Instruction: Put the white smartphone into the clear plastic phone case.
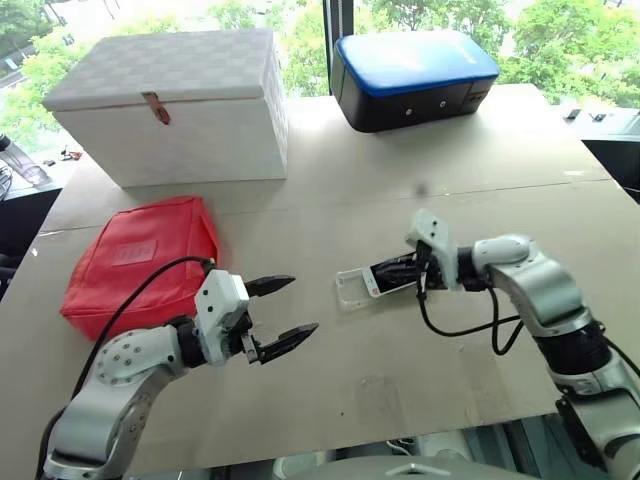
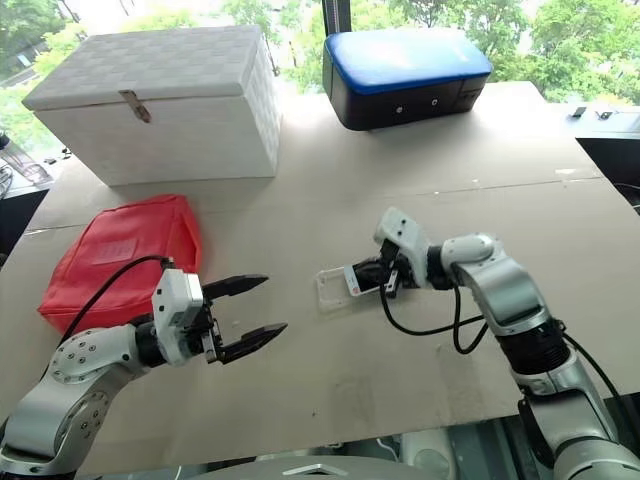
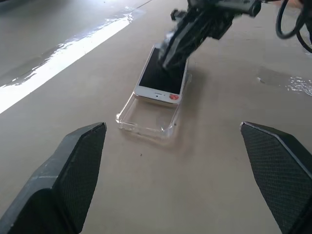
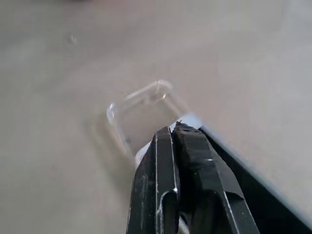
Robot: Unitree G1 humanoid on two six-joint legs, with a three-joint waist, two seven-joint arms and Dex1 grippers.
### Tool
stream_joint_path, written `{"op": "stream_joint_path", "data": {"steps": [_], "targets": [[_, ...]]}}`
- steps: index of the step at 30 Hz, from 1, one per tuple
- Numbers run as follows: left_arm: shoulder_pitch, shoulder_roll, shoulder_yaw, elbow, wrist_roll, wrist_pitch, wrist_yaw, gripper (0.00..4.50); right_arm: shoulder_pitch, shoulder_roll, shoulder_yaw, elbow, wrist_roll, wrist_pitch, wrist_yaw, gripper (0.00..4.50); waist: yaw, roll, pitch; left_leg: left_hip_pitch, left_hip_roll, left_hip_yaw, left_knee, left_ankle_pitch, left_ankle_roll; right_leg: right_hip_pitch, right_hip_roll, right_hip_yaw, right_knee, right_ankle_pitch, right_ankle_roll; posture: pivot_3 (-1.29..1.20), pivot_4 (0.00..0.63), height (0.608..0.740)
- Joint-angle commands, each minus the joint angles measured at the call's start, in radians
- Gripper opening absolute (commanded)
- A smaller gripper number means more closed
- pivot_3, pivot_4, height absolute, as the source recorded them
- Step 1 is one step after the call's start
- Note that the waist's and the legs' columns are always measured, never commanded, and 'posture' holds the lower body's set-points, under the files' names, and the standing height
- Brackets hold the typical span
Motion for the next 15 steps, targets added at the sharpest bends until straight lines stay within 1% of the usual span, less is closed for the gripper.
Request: {"op": "stream_joint_path", "data": {"steps": [1,3,4,6,7,8,9,10,12,14,15], "targets": [[-0.022,-0.003,-0.024,0.011,0.023,-0.017,0.005,4.50,-0.025,-0.072,-0.040,-0.125,-0.001,0.072,-0.075,0.09,0.000,0.000,0.000,0.000,0.000,0.000,0.000,0.000,0.000,0.000,0.000,0.000,0.000,0.000,0.000,0.00,0.150,0.740],[-0.043,-0.006,-0.049,0.032,0.041,-0.011,0.010,4.50,-0.013,-0.172,0.007,-0.121,-0.085,0.033,-0.108,0.09,0.004,-0.001,0.001,0.000,0.000,0.000,0.000,-0.001,0.000,0.000,-0.001,0.000,-0.002,0.000,0.000,0.00,0.150,0.740],[-0.048,-0.007,-0.055,0.038,0.042,-0.006,0.010,4.50,-0.008,-0.203,0.025,-0.117,-0.106,0.016,-0.119,0.09,0.005,-0.002,0.003,0.000,-0.001,0.000,0.000,-0.001,0.000,0.000,-0.001,-0.001,-0.003,-0.002,-0.003,0.00,0.150,0.740],[-0.075,-0.008,-0.085,0.068,0.069,0.002,0.016,3.96,0.013,-0.253,0.043,-0.067,-0.139,-0.014,-0.136,0.00,0.005,-0.004,0.003,-0.001,-0.002,0.000,0.001,-0.004,0.003,0.000,-0.002,-0.001,-0.004,-0.003,-0.003,0.00,0.150,0.740],[-0.086,-0.010,-0.098,0.080,0.081,0.002,0.020,3.60,0.019,-0.265,0.044,-0.048,-0.143,-0.022,-0.142,0.00,0.004,-0.006,0.004,-0.001,-0.002,0.000,0.001,-0.004,0.004,0.001,-0.002,-0.001,-0.004,-0.003,-0.003,0.00,0.150,0.740],[-0.099,-0.014,-0.112,0.095,0.093,0.002,0.024,3.11,0.021,-0.278,0.051,-0.025,-0.158,-0.033,-0.149,0.00,0.003,-0.007,0.005,-0.001,-0.002,0.000,0.002,-0.004,0.004,0.001,-0.002,-0.001,-0.004,-0.003,-0.003,0.00,0.150,0.740],[-0.114,-0.019,-0.132,0.113,0.109,0.000,0.027,2.73,0.022,-0.294,0.067,0.003,-0.186,-0.053,-0.159,0.00,0.002,-0.007,0.005,-0.001,-0.002,0.000,0.002,-0.004,0.004,0.001,-0.002,-0.001,-0.004,-0.003,-0.003,0.00,0.150,0.740],[-0.128,-0.024,-0.152,0.131,0.126,-0.003,0.032,2.24,0.024,-0.307,0.083,0.030,-0.210,-0.073,-0.164,0.00,0.001,-0.006,0.006,-0.001,-0.001,0.000,0.002,-0.004,0.004,0.001,-0.002,-0.001,-0.004,-0.003,-0.003,0.00,0.150,0.740],[-0.155,-0.039,-0.180,0.165,0.150,-0.010,0.038,1.40,0.027,-0.316,0.104,0.070,-0.234,-0.112,-0.169,0.00,0.001,-0.007,0.006,-0.001,-0.001,0.001,0.002,-0.003,0.004,0.002,-0.002,-0.001,-0.004,-0.002,-0.002,0.00,0.150,0.740],[-0.182,-0.051,-0.209,0.198,0.173,-0.007,0.039,0.37,0.033,-0.321,0.128,0.087,-0.243,-0.133,-0.152,0.00,0.001,-0.007,0.006,-0.001,-0.001,0.001,0.002,-0.001,0.003,0.002,-0.001,-0.001,-0.004,-0.002,-0.001,0.00,0.150,0.740],[-0.196,-0.056,-0.225,0.215,0.189,-0.010,0.040,0.37,0.037,-0.324,0.141,0.091,-0.251,-0.150,-0.143,0.00,0.001,-0.008,0.007,-0.001,0.000,0.001,0.002,0.000,0.005,0.002,-0.001,-0.001,-0.003,-0.001,0.001,0.00,0.150,0.740]]}}
